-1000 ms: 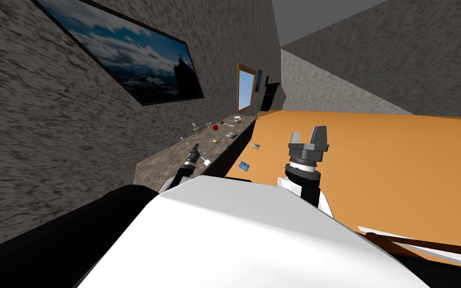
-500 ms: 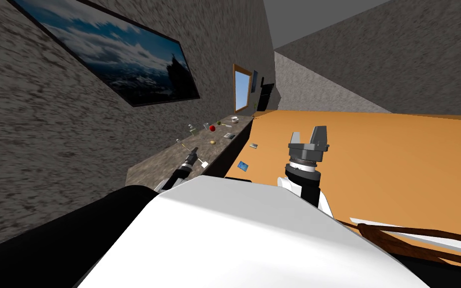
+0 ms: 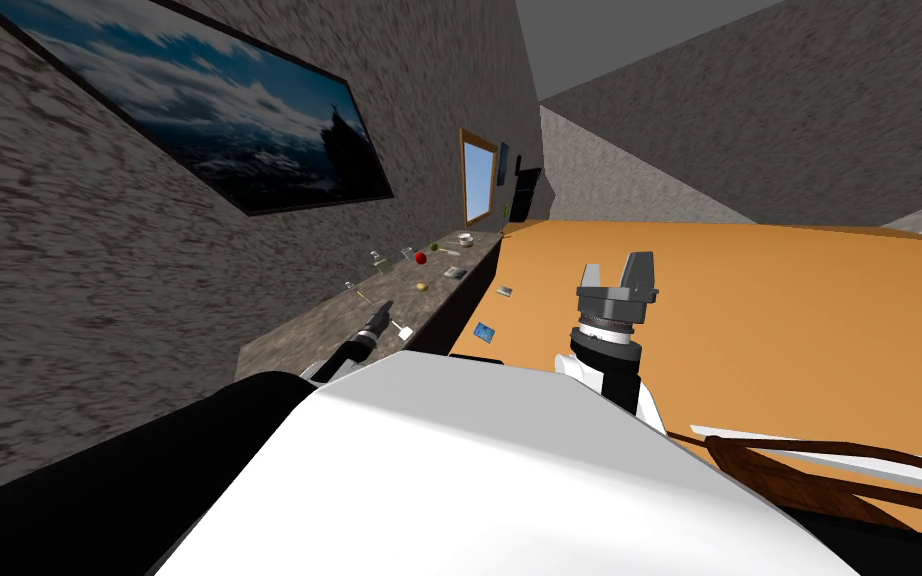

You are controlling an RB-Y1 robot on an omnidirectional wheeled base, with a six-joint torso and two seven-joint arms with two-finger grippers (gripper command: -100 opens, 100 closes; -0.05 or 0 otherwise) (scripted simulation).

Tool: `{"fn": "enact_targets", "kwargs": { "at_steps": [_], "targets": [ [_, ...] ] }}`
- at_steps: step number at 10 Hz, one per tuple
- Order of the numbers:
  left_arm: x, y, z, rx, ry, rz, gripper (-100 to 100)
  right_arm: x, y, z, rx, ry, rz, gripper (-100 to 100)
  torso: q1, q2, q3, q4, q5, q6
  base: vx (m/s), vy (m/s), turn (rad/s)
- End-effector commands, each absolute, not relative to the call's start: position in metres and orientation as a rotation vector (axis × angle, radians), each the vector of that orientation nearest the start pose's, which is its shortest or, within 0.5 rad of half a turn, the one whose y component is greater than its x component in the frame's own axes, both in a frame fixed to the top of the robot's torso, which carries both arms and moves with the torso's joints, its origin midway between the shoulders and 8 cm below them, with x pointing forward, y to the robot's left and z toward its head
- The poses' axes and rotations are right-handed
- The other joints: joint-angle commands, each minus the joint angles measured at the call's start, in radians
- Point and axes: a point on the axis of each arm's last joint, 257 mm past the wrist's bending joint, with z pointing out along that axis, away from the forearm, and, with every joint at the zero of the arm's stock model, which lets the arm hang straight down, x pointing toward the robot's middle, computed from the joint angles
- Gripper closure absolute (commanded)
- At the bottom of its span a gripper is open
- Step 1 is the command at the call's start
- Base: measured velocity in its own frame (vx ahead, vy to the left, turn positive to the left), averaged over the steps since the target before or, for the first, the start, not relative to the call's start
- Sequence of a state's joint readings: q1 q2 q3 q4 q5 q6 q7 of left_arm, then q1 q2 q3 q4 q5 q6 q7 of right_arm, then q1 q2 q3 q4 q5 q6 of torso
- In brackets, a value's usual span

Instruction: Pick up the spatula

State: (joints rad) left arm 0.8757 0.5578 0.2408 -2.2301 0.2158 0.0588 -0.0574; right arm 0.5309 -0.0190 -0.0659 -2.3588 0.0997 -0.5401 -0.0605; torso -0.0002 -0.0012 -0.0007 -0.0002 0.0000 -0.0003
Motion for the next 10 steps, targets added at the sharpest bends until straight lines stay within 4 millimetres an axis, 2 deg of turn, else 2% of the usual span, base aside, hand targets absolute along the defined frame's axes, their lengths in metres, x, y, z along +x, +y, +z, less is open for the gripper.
{"fn": "enact_targets", "kwargs": {
  "at_steps": [1, 4, 5, 6, 9, 10],
  "targets": [
    [0.298, 0.448, -0.212, -1.062, 1.566, -0.588, -100, 0.318, -0.281, 0.056, 0.519, 0.614, 1.241, 0, 0.0, 0.0, 0.0, 0.0, 0.0, 0.0, 0.032, -0.009, -0.077],
    [0.278, 0.47, -0.234, -1.125, 1.663, -0.49, -100, 0.318, -0.281, 0.056, 0.519, 0.614, 1.241, 0, 0.0, -0.001, -0.001, 0.0, 0.0, 0.0, 0.042, -0.006, -0.061],
    [0.277, 0.471, -0.235, -1.129, 1.666, -0.486, -100, 0.318, -0.281, 0.056, 0.519, 0.614, 1.241, 0, -0.001, -0.001, -0.001, 0.0, 0.0, 0.0, 0.033, -0.012, -0.031],
    [0.266, 0.48, -0.245, -1.16, 1.712, -0.44, -100, 0.318, -0.281, 0.056, 0.519, 0.614, 1.241, 0, -0.001, -0.001, -0.001, 0.0, 0.0, 0.0, 0.035, -0.007, -0.046],
    [0.254, 0.49, -0.257, -1.196, 1.761, -0.388, -100, 0.318, -0.281, 0.056, 0.519, 0.614, 1.241, 0, -0.001, -0.002, -0.001, 0.0, 0.0, 0.0, 0.04, -0.012, -0.025],
    [0.241, 0.498, -0.266, -1.23, 1.807, -0.34, -100, 0.318, -0.281, 0.056, 0.519, 0.614, 1.241, 0, -0.001, -0.002, -0.001, 0.0, 0.0, 0.0, 0.047, -0.004, -0.021]
  ]
}}
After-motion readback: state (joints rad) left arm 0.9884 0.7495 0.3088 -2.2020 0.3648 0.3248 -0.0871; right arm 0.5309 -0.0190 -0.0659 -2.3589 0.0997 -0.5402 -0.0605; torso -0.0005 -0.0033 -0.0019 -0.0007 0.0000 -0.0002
